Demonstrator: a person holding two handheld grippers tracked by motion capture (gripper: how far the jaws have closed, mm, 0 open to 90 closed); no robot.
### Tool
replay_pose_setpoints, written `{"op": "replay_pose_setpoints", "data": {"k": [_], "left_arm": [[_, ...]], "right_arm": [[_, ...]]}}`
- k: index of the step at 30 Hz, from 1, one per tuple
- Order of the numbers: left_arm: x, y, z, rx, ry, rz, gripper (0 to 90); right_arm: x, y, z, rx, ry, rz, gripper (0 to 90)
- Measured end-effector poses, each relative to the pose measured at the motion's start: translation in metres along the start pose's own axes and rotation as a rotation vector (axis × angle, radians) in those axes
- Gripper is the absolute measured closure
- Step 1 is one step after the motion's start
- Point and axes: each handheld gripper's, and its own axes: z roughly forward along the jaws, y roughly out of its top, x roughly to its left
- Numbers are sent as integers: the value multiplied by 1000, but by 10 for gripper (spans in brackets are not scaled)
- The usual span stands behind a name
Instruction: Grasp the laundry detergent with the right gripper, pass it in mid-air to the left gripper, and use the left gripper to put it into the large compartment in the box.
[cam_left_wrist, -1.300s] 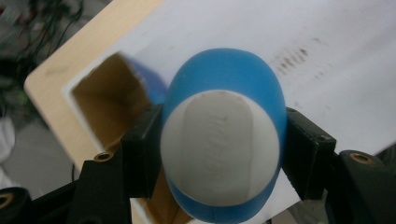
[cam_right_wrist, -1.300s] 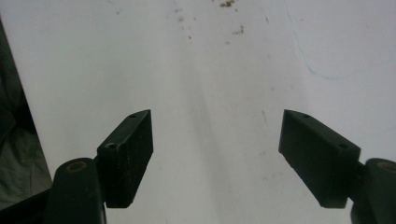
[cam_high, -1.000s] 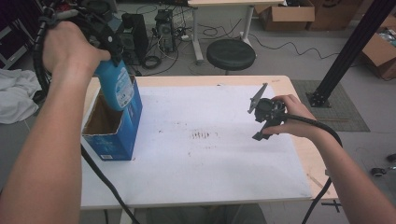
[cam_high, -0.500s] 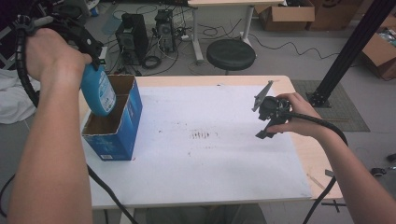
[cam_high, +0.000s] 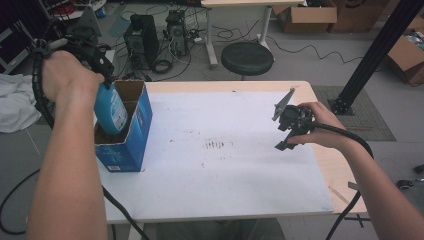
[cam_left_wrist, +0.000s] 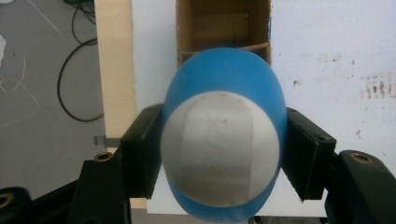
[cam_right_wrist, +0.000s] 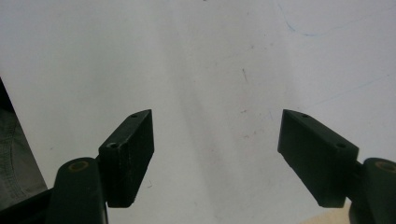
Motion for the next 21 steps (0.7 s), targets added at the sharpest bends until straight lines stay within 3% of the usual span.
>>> {"op": "replay_pose_setpoints", "data": {"k": [21], "left_arm": [[-4,-6,66,82,3,-1,390]], "right_arm": [[0,-2,4,-9,9,-1,271]]}}
